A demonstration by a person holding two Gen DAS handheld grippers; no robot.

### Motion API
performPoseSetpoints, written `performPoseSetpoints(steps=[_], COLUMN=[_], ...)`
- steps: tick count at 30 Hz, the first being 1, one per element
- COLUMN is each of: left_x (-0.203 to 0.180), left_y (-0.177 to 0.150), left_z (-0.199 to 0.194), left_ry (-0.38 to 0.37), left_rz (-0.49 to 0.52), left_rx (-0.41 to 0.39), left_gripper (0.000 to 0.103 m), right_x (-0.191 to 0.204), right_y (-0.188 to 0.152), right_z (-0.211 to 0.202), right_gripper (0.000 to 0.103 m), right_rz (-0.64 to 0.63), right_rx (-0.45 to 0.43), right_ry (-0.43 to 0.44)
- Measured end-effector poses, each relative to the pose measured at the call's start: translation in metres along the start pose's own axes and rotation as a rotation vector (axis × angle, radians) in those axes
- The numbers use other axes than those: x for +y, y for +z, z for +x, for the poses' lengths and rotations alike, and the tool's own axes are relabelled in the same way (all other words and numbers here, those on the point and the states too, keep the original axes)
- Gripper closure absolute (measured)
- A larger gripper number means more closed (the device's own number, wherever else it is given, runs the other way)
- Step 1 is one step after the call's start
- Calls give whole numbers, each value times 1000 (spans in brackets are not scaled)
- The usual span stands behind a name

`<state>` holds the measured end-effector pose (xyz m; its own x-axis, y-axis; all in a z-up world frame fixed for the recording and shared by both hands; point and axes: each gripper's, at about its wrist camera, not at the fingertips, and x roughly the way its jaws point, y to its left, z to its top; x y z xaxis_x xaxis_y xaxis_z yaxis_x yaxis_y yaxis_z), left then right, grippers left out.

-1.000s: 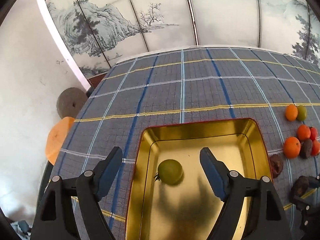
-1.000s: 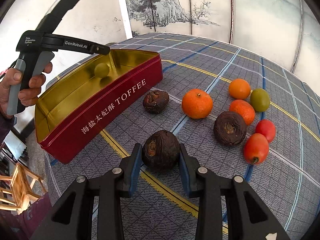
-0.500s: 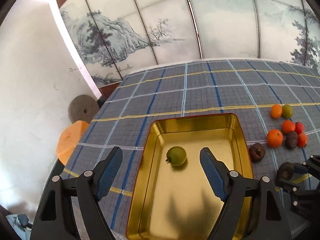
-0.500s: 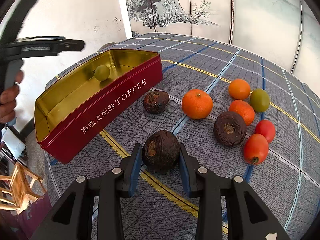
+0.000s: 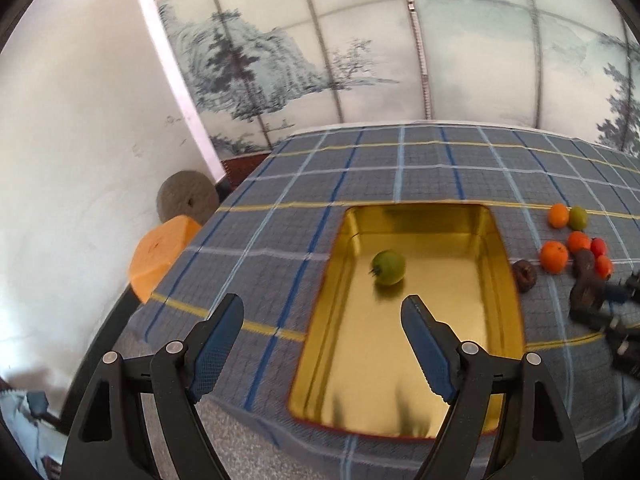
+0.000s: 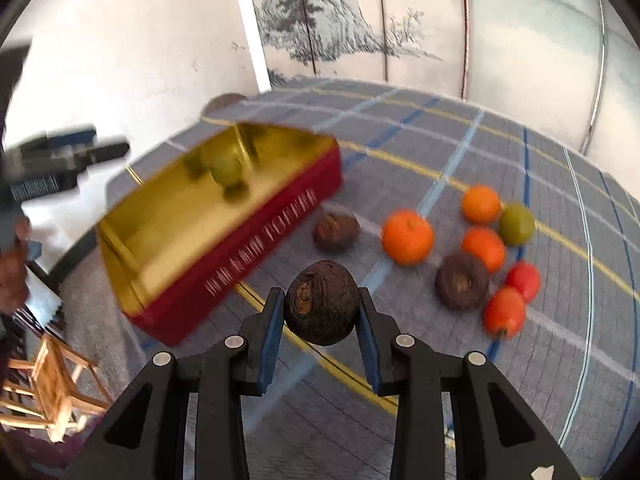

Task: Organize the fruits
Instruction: 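Carry the dark brown fruit in the right gripper into the tray and release it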

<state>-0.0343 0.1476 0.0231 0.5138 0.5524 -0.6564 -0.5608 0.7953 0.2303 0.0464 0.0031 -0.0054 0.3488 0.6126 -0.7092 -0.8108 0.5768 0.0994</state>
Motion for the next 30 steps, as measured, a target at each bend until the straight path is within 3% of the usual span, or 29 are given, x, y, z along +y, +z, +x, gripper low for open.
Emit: performPoseSetpoints(steps=[5,7,13,17,19,22,23,24,27,30], left_x=[33,42,65,71,73,73,72,70,66,57], left_y=[-24,-33,-55,-56,-55,-54,-55,-55,-54,-53], left_z=[-4,-5,-14,-18,-19,-21,-21,-24,-29,-32], left_ry=[46,69,78,74,64,49,44,36,7,-40], left_rz=[-65,-72,-94,-103,-109,-110,-107,-103,-101,-104], left_rx=[24,39,69,58,56,48,44,32,-4,-28], left_gripper=[22,22,21,21,21,20,20,20,20,19], right_x=[24,41,74,80,79,70,63,54,31,13], right_y=[48,68,103,120,127,140,142,142,128,92], right_z=[1,14,85,127,140,116,102,84,46,27], right_gripper=[71,71,71,68,64,36,33,33,34,49], right_rz=[-29,-102,-202,-218,-184,-113,-94,-78,-104,-182], right_rx=[-33,-6,123,195,209,66,7,-44,-70,-16], right_ry=[101,157,132,68,88,93,92,89,45,-7])
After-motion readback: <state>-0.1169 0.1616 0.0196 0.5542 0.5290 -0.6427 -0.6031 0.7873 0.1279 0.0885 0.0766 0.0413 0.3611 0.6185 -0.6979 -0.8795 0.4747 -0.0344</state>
